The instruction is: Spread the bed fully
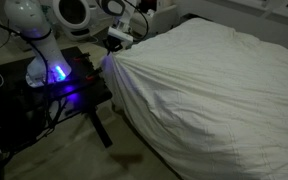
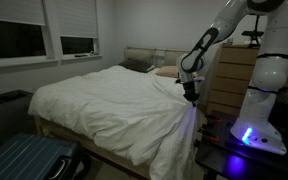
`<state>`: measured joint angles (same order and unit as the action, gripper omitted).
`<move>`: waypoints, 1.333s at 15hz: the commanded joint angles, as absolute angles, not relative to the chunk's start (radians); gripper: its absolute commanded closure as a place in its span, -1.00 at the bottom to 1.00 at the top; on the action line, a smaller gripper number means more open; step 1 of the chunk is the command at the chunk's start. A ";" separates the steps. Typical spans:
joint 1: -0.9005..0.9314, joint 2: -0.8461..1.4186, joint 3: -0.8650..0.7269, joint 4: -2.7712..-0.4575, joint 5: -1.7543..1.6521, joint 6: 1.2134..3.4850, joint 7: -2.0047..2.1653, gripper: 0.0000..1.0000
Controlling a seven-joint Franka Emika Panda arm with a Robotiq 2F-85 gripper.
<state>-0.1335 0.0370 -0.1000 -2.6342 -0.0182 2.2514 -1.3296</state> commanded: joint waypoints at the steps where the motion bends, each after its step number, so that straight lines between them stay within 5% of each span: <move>1: -0.112 0.094 -0.087 -2.708 -0.020 2.363 -1.196 0.99; 7: -0.106 0.294 -0.063 -2.761 -0.052 2.759 -1.009 0.99; 17: -0.010 0.532 -0.165 -2.732 -0.272 3.063 -0.690 0.99; 18: -0.013 0.532 -0.163 -2.721 -0.272 3.073 -0.673 0.46; 20: -0.063 0.506 -0.131 -2.709 -0.262 3.042 -0.647 0.30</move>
<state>-0.0314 0.5297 -0.1526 -2.7109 -0.2479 3.0560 -0.7158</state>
